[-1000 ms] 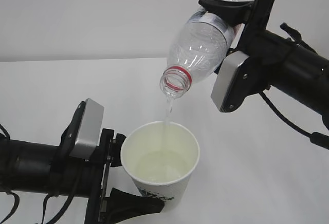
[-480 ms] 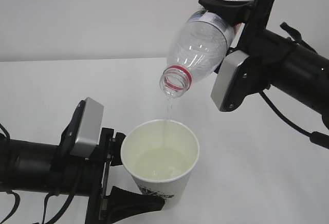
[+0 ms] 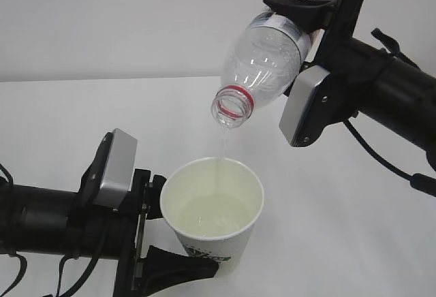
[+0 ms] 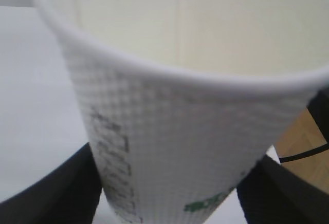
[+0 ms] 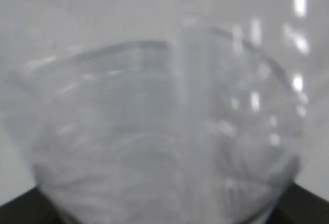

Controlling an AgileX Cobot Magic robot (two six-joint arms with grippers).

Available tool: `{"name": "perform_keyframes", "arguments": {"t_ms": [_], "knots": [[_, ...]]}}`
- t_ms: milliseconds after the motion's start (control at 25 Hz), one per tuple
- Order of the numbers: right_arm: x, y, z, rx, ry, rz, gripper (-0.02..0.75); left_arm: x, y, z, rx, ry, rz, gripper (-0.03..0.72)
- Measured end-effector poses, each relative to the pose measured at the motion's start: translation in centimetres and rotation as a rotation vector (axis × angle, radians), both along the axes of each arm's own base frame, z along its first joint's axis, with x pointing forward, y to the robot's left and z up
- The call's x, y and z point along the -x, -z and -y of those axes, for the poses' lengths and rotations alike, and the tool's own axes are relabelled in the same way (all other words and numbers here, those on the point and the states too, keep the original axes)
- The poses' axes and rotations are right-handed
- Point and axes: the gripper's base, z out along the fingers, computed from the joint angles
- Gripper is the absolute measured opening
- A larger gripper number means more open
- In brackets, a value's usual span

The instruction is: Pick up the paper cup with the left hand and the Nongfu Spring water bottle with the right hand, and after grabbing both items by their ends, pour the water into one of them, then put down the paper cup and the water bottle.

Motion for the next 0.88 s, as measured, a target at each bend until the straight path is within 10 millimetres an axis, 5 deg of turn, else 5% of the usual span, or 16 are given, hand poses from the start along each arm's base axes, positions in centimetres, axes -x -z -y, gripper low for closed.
{"name": "perform_keyframes", "arguments": {"t_ms": [880], "knots": [[0.02,-0.05,0.0,-0.003,-0.001,0.004,0.492,-0.06,-0.02,0.0,0.002,-0.007,-0.001,0.554]]}}
